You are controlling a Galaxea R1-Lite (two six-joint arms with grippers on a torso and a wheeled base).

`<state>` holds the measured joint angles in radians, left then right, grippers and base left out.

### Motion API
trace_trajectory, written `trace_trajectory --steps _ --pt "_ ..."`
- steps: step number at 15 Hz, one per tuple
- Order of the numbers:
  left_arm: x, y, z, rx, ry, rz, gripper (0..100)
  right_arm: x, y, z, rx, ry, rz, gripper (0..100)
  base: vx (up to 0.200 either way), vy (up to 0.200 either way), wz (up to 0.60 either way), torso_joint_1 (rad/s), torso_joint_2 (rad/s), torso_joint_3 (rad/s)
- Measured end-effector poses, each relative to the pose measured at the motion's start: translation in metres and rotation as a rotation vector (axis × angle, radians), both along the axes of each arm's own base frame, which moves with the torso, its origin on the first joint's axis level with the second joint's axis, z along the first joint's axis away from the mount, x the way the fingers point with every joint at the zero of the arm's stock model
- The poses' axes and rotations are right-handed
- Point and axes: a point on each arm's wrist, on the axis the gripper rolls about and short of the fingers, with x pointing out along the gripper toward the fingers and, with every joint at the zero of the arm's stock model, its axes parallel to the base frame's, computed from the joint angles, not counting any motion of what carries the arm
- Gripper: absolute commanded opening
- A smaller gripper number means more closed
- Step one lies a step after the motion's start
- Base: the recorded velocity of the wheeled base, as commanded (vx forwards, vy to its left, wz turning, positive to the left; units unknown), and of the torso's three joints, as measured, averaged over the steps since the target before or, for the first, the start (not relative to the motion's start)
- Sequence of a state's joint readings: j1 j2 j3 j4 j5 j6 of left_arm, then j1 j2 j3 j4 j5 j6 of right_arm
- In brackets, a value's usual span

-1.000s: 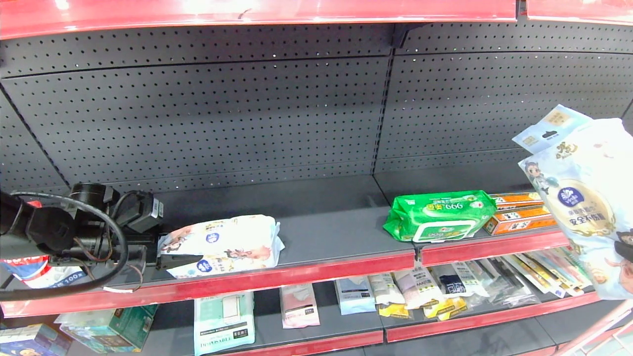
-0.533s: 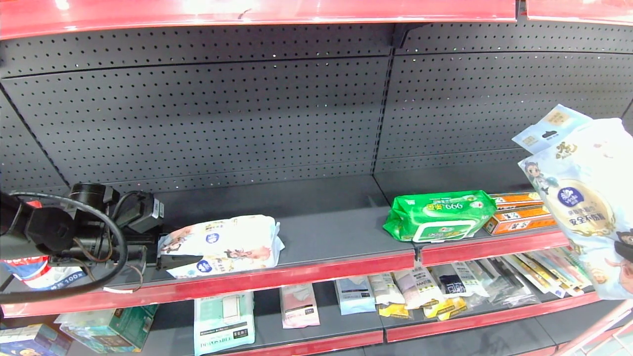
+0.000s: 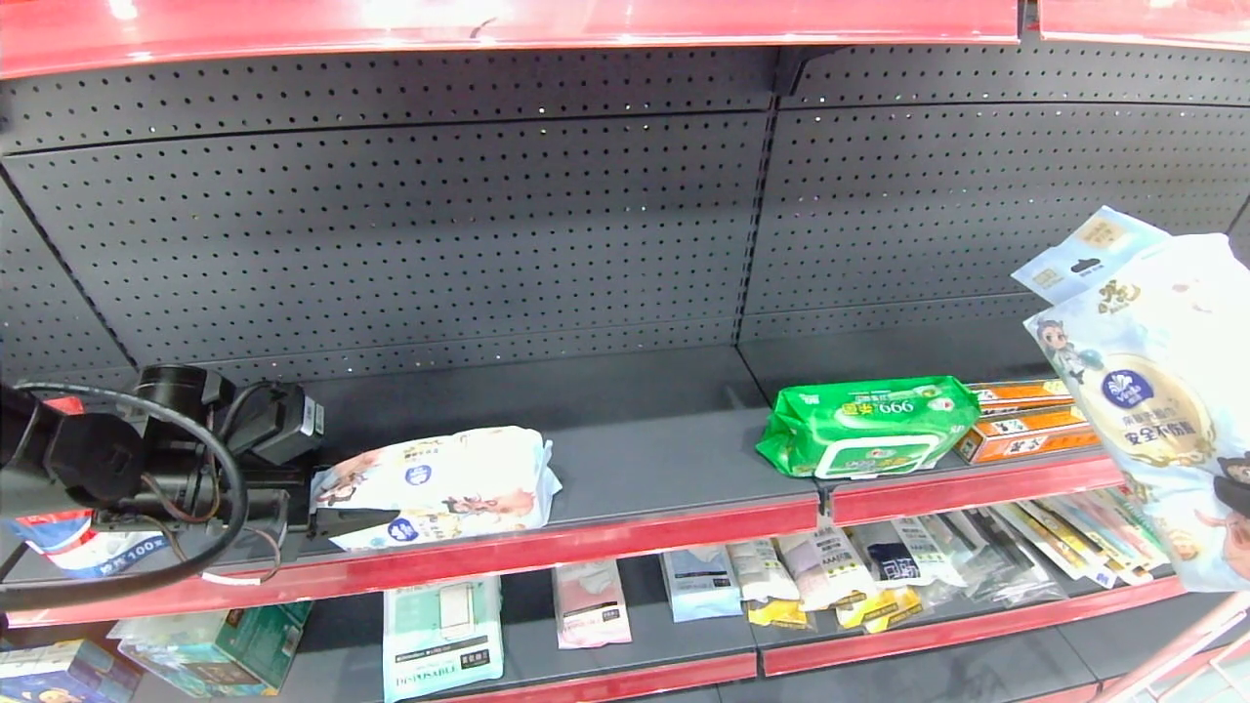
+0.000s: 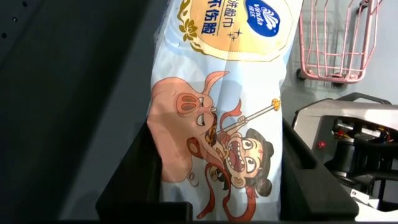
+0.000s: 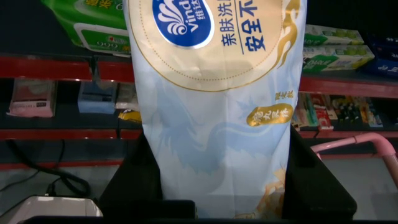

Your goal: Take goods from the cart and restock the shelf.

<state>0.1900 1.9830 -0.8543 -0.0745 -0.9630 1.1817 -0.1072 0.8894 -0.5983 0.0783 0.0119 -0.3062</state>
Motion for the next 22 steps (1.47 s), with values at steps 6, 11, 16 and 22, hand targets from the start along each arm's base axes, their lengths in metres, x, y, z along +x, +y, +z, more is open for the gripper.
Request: trace_trajectory --steps 6,11,16,22 --pt "0.001 0.000 0.001 0.000 0.003 0.004 0 0.000 0.000 0.000 -0.001 0.001 -0.003 0 0.000 0.000 0.00 0.000 0.00 0.000" --pt "0.002 0.000 0.001 0.000 0.003 0.007 100 0.000 0.000 -0.001 -0.001 0.002 -0.003 0 0.000 0.000 0.00 0.000 0.00 0.000" --pt "0.004 0.001 0.002 -0.022 0.028 0.025 100 0.000 0.000 -0.001 -0.002 0.002 -0.003 0 0.000 0.000 0.00 0.000 0.00 0.000" --pt "-0.005 0.000 0.035 -0.125 0.081 0.115 100 -0.001 0.000 -0.003 -0.002 0.006 -0.003 0 0.000 0.000 0.00 0.000 0.00 0.000"
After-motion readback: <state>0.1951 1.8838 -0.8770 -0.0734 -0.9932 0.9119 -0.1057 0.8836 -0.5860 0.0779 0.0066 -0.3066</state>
